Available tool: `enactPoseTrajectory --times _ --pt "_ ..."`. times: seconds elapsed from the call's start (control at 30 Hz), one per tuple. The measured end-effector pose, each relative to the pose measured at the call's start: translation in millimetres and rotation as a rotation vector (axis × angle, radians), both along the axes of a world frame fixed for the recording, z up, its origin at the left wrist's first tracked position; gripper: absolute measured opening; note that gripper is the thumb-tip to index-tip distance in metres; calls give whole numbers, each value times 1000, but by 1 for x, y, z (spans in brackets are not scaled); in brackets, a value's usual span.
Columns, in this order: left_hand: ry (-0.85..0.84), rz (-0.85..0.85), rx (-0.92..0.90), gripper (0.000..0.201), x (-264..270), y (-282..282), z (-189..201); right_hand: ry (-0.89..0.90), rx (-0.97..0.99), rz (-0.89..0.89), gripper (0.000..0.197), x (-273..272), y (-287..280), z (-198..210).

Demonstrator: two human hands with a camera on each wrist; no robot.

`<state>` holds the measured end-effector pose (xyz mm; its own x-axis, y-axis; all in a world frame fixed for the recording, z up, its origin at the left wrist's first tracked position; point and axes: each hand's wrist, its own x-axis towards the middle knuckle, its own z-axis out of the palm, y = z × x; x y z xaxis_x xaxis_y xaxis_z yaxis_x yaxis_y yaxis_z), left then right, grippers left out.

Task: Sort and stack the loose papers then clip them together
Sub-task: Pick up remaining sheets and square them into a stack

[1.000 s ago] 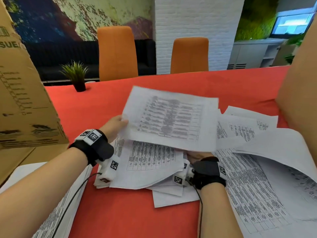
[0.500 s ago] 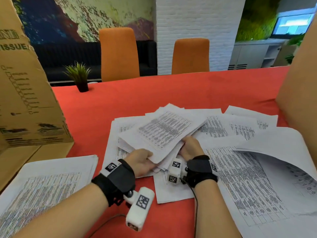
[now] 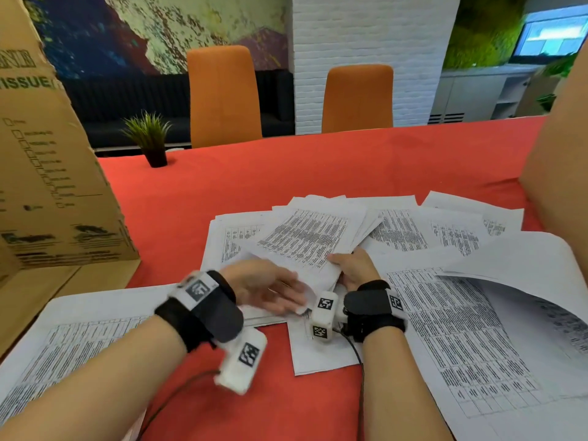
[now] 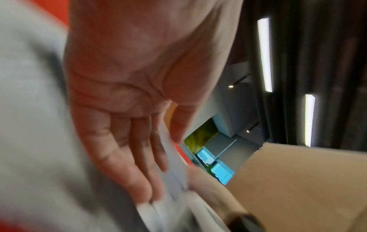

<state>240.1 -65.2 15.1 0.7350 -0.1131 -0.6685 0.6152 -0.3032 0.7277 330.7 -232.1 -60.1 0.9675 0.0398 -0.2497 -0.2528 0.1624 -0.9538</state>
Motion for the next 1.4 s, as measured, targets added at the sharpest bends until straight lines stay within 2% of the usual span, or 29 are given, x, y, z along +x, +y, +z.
enactPoseTrajectory --times 0.1,0.13,0.2,0.23,0.3,0.37,0.4,0.43,0.47,0.57,0.63,0.7,0.73,0.77,0.8,0.83,0.87,0.9,0.93,1.0,1.07,1.1,1.23,1.3,1.4 --pt "-280 52 537 28 23 45 18 -115 -161 -91 41 3 -14 6" --pt "-339 93 692 37 28 59 20 -144 -194 -130 39 5 -23 7" --pt "-278 166 821 69 36 81 14 -127 -190 -273 41 9 -44 7" --pt "-229 163 834 73 39 87 8 -97 -132 -338 42 10 -55 7" --pt "-173 168 821 69 48 95 -6 -9 64 -440 42 10 -70 13" --pt "-163 229 770 78 58 94 -16 111 48 -436 43 7 -81 19" --pt "-174 261 739 83 61 90 -19 122 -117 -438 41 -2 -84 18" --pt "-197 271 715 83 64 83 -22 112 -461 -381 37 -6 -84 19" --pt "-226 267 685 79 65 74 -24 104 -623 -361 35 -4 -84 17" --pt "-332 251 512 53 66 40 -33 104 -765 -342 35 0 -83 14" --pt "-356 186 391 51 67 15 -42 41 -832 -322 35 1 -82 15" --pt "-364 120 308 67 67 -7 -49 61 -604 -366 38 -1 -78 10" --pt "-386 123 306 72 66 -15 -50 144 -287 -438 41 6 -77 9" --pt "-410 150 319 70 66 -19 -51 196 -39 -481 43 10 -77 8" --pt "-433 179 315 63 67 -21 -52 188 76 -508 44 9 -79 8" --pt "-453 211 279 55 67 -19 -51 165 42 -504 43 14 -80 5" --pt "-467 251 229 45 65 -14 -49 114 -148 -513 40 16 -83 0" --pt "-491 290 207 36 64 -6 -45 104 -153 -449 39 11 -81 0" --pt "-524 328 211 29 66 7 -40 116 -89 -467 43 11 -85 -1" --pt "-627 405 277 19 67 38 -22 107 -69 -427 49 9 -86 -6" --pt "-733 484 346 12 66 74 5 97 21 -453 46 3 -84 0" --pt "-786 524 375 11 62 91 21 113 86 -445 45 2 -84 2" --pt "-928 647 338 11 44 139 83 60 16 -460 36 7 -73 7" --pt "-957 701 265 11 39 153 100 7 -5 -435 43 10 -70 3" --pt "-959 738 169 26 37 159 104 -12 6 -355 35 3 -65 11"
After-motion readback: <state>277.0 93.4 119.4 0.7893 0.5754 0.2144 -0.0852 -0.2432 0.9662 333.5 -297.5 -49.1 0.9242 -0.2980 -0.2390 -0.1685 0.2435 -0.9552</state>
